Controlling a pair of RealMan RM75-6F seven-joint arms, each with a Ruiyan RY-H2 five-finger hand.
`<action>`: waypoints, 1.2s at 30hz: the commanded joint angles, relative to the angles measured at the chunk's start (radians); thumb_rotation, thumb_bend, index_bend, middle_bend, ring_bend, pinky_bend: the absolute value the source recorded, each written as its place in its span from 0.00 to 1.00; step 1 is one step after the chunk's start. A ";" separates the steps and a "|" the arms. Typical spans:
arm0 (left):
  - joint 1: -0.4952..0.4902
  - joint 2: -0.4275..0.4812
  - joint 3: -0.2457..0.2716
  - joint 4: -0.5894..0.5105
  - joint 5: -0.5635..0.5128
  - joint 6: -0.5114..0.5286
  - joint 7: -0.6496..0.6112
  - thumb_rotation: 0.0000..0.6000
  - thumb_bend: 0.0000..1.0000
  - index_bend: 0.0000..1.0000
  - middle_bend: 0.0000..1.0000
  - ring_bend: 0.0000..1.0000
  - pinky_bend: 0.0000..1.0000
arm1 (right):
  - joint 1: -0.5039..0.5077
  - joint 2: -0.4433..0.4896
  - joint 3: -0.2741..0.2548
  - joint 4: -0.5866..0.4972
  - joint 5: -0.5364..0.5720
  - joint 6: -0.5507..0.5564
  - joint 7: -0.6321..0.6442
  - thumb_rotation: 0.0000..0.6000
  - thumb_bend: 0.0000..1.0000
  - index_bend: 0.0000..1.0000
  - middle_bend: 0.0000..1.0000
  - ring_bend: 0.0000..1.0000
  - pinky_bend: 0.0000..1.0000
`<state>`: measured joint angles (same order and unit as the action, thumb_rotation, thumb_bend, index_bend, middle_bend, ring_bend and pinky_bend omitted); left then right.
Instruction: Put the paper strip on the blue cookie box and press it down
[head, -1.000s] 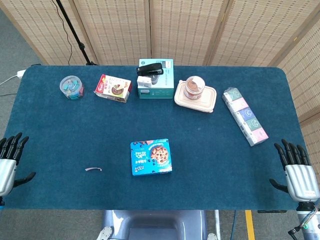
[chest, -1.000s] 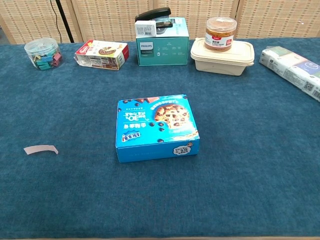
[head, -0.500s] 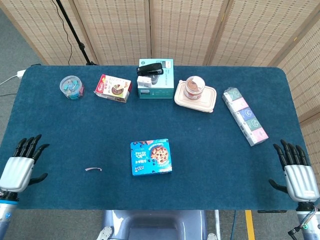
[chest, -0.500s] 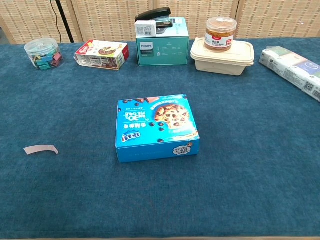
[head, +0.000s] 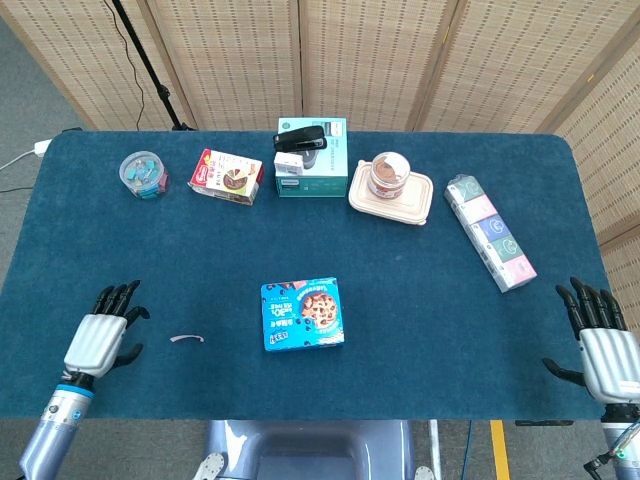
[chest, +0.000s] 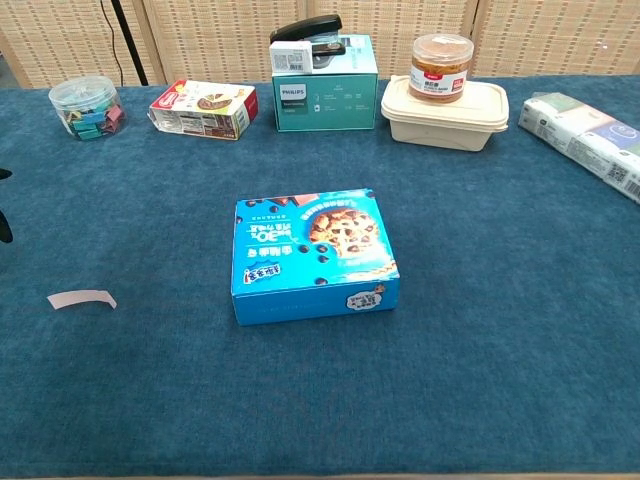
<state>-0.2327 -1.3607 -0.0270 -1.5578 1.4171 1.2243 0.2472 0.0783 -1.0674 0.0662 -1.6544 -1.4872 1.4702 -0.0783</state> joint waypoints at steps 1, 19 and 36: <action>-0.009 -0.023 -0.005 0.003 -0.018 -0.011 0.016 1.00 0.27 0.40 0.00 0.00 0.00 | 0.001 0.003 -0.001 -0.001 0.001 -0.003 0.003 1.00 0.00 0.00 0.00 0.00 0.00; -0.054 -0.146 -0.016 0.059 -0.094 -0.055 0.090 1.00 0.29 0.48 0.00 0.00 0.00 | 0.003 0.016 0.000 -0.010 0.009 -0.015 0.022 1.00 0.00 0.00 0.00 0.00 0.00; -0.075 -0.192 -0.016 0.110 -0.129 -0.081 0.087 1.00 0.33 0.54 0.00 0.00 0.00 | 0.003 0.020 0.004 -0.010 0.020 -0.019 0.038 1.00 0.00 0.00 0.00 0.00 0.00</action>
<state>-0.3073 -1.5521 -0.0428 -1.4474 1.2883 1.1434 0.3335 0.0813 -1.0472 0.0702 -1.6646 -1.4673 1.4511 -0.0406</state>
